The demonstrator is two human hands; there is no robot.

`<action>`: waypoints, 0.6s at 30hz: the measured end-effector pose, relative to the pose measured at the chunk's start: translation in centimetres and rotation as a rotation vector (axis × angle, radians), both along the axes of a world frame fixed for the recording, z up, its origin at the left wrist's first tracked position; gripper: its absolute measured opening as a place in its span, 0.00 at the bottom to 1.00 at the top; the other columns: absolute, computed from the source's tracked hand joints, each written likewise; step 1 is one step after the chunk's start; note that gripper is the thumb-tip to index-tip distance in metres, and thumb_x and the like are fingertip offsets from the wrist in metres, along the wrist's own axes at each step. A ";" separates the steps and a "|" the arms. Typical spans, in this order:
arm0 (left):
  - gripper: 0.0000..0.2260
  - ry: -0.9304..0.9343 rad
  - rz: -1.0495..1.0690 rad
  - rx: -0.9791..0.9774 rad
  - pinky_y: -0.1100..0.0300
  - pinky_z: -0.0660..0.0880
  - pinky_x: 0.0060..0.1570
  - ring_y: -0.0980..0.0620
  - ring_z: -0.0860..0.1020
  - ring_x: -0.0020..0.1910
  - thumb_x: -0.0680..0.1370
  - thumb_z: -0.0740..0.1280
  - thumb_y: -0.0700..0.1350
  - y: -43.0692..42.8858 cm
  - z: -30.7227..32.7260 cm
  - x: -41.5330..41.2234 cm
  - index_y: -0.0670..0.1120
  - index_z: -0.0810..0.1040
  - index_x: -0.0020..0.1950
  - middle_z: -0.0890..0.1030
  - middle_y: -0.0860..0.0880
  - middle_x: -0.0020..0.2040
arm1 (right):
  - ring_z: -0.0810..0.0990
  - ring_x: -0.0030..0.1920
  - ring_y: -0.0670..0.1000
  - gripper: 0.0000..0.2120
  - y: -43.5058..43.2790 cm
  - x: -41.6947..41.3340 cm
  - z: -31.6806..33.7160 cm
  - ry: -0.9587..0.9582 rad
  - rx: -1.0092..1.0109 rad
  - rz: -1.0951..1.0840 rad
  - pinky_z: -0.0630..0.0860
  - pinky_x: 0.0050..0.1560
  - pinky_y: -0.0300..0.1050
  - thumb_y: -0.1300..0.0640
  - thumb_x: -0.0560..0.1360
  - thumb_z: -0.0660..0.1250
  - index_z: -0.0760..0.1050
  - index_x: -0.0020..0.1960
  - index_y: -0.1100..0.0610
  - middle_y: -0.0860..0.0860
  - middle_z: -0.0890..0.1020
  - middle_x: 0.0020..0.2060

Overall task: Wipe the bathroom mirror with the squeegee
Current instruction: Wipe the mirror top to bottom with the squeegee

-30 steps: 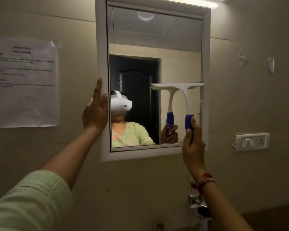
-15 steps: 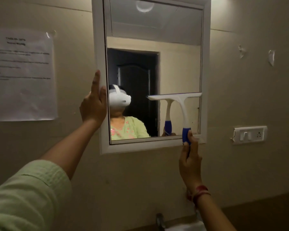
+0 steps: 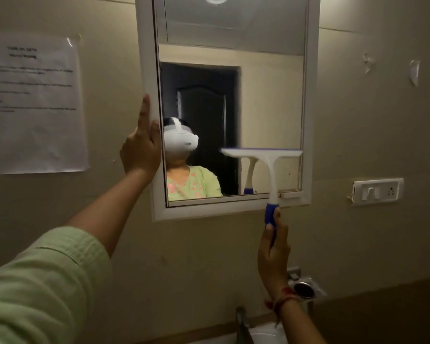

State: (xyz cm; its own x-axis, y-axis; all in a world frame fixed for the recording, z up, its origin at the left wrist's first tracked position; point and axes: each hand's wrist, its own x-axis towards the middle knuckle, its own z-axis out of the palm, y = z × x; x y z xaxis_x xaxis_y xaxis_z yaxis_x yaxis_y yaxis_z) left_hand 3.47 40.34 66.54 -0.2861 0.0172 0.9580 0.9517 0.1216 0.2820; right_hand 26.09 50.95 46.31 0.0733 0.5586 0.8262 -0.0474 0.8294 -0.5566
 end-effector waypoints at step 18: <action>0.21 -0.024 0.039 0.024 0.58 0.58 0.30 0.55 0.61 0.26 0.82 0.51 0.52 0.2 -0.1 0.4 0.53 0.55 0.75 0.68 0.45 0.30 | 0.72 0.32 0.39 0.28 -0.5 1.3 -4.3 -0.106 -0.054 0.070 0.71 0.30 0.32 0.57 0.77 0.56 0.54 0.67 0.29 0.46 0.73 0.39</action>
